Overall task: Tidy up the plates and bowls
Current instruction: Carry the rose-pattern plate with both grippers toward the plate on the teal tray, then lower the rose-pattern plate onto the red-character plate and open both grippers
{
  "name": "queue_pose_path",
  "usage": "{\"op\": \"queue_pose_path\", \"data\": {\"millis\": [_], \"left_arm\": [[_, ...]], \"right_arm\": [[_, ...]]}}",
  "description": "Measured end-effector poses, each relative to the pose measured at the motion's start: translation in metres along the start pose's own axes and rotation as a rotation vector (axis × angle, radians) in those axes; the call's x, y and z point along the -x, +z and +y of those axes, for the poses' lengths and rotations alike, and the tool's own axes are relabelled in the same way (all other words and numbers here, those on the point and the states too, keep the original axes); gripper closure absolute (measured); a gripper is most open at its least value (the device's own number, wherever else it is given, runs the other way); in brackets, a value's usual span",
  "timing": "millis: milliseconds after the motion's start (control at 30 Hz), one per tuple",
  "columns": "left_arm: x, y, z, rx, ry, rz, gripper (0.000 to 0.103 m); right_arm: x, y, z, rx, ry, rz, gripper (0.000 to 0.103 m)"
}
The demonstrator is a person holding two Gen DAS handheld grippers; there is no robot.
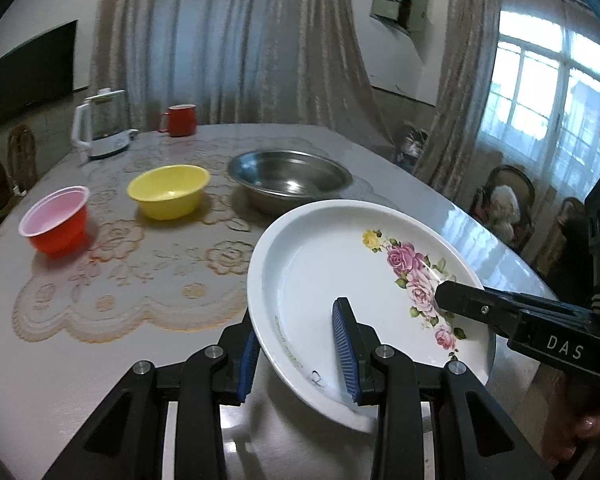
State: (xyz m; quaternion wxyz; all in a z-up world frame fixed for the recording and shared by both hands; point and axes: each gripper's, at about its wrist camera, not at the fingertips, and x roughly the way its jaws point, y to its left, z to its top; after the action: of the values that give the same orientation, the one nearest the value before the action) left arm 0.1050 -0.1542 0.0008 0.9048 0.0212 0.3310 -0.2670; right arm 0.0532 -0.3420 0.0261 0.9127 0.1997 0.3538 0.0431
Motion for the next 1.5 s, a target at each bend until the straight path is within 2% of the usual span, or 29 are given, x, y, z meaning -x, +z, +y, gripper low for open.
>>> {"op": "queue_pose_path", "data": {"millis": [167,333,633,867,1500], "left_arm": [[-0.019,0.0,-0.013,-0.007,-0.035,0.054,0.068],[-0.036,0.006,-0.027,-0.056,-0.036,0.087,0.068],[-0.057,0.012,-0.028,-0.059,-0.045,0.135,0.067],[-0.059,0.015,-0.029,-0.062,-0.028,0.125,0.066],[-0.053,0.012,-0.032,-0.11,0.068,0.095,0.067]], "right_arm": [[0.002,-0.005,-0.021,-0.043,-0.03,0.02,0.084],[-0.002,-0.005,-0.037,-0.069,-0.067,0.044,0.084],[-0.012,0.004,-0.049,-0.069,-0.108,0.086,0.083],[-0.02,0.008,-0.037,0.0,-0.171,0.117,0.078],[-0.033,0.012,-0.037,0.007,-0.161,0.156,0.076]]}}
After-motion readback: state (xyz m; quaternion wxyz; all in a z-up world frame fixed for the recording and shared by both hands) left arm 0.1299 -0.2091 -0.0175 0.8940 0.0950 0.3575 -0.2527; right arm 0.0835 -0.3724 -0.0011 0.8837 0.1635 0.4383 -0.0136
